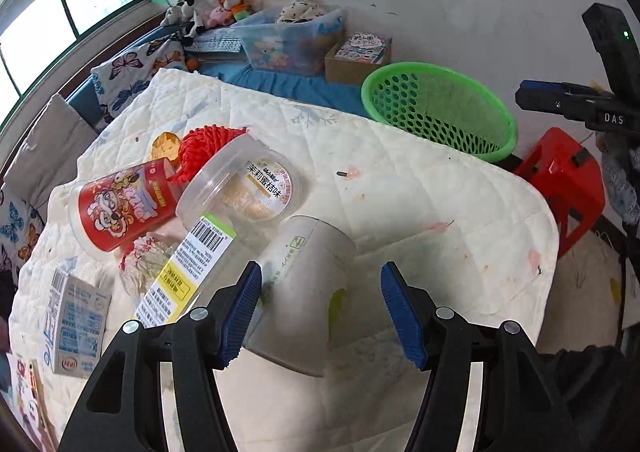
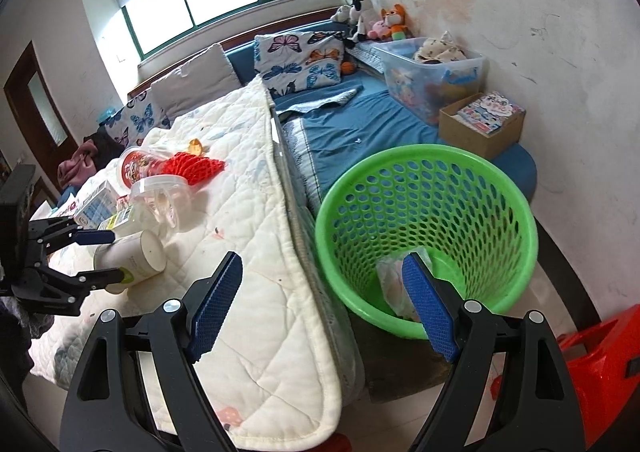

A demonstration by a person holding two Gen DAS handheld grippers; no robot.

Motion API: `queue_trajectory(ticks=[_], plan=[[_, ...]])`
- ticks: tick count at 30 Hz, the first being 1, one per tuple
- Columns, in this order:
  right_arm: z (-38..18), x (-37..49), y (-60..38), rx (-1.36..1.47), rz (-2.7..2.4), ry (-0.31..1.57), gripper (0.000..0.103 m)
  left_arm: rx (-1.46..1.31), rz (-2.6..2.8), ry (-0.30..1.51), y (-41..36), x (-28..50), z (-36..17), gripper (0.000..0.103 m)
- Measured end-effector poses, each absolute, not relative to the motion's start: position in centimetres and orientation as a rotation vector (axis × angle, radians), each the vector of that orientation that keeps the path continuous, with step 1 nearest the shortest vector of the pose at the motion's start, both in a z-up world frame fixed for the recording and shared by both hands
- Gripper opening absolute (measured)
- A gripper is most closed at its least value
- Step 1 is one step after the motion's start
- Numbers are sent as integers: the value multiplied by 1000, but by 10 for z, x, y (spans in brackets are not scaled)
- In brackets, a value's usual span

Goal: Collect trash
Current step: 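Grasp the white paper cup with the left tool and lift it, then grasp the round clear plastic container with the right tool while the left tool holds the cup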

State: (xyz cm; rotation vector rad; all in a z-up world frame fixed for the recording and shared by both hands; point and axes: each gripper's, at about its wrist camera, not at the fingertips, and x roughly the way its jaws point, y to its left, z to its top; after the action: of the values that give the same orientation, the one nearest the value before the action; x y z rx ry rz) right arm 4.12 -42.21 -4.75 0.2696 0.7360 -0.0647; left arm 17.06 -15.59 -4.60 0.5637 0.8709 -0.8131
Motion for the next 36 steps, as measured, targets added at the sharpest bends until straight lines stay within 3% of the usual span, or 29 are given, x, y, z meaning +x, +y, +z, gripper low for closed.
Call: queue_trajectory(ticks=[25, 36], plan=[[-58, 64, -391, 244, 8, 789, 82, 843, -751, 821, -171, 170, -72, 60], [-61, 75, -369, 221, 69, 806, 82, 670, -690, 788, -144, 146, -51, 57]])
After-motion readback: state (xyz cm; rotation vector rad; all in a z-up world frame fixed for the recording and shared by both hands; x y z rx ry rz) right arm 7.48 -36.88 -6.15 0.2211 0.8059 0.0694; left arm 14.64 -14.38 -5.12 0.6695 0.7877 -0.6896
